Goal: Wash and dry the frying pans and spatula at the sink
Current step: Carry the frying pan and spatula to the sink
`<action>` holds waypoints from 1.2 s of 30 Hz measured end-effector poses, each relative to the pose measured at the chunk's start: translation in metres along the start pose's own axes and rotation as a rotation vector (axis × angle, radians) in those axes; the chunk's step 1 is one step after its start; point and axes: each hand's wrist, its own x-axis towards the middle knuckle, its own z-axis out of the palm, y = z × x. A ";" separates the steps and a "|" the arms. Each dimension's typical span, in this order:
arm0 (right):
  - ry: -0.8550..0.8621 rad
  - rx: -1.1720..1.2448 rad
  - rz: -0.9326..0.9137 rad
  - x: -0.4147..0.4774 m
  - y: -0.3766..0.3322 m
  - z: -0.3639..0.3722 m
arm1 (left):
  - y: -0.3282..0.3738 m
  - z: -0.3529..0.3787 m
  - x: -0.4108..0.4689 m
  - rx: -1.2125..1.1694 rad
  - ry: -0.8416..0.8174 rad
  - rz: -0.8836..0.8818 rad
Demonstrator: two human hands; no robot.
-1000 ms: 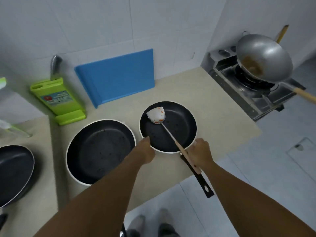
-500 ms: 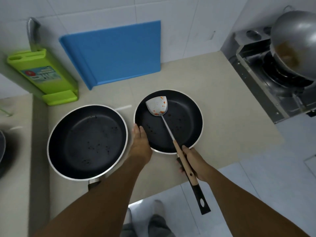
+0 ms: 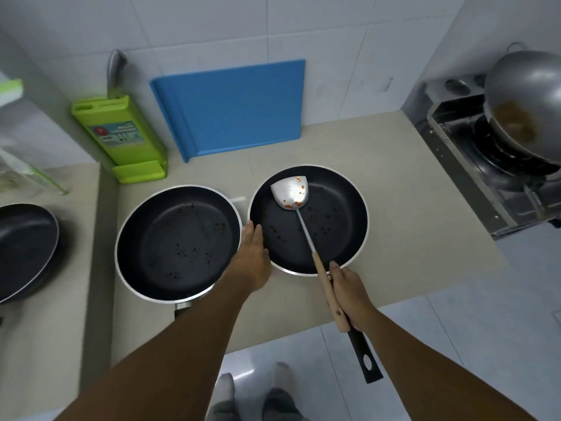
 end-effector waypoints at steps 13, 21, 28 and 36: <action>-0.102 -0.120 -0.253 -0.119 -0.089 0.040 | -0.032 -0.123 -0.112 0.075 0.236 0.078; -0.214 -0.070 -0.349 -0.226 -0.134 0.144 | -0.129 -0.212 -0.212 0.291 0.349 0.007; -0.266 -0.108 -0.367 -0.314 -0.138 0.269 | -0.239 -0.271 -0.308 0.263 0.352 -0.079; -0.261 -0.151 -0.389 -0.365 -0.159 0.412 | -0.355 -0.320 -0.368 0.190 0.344 -0.143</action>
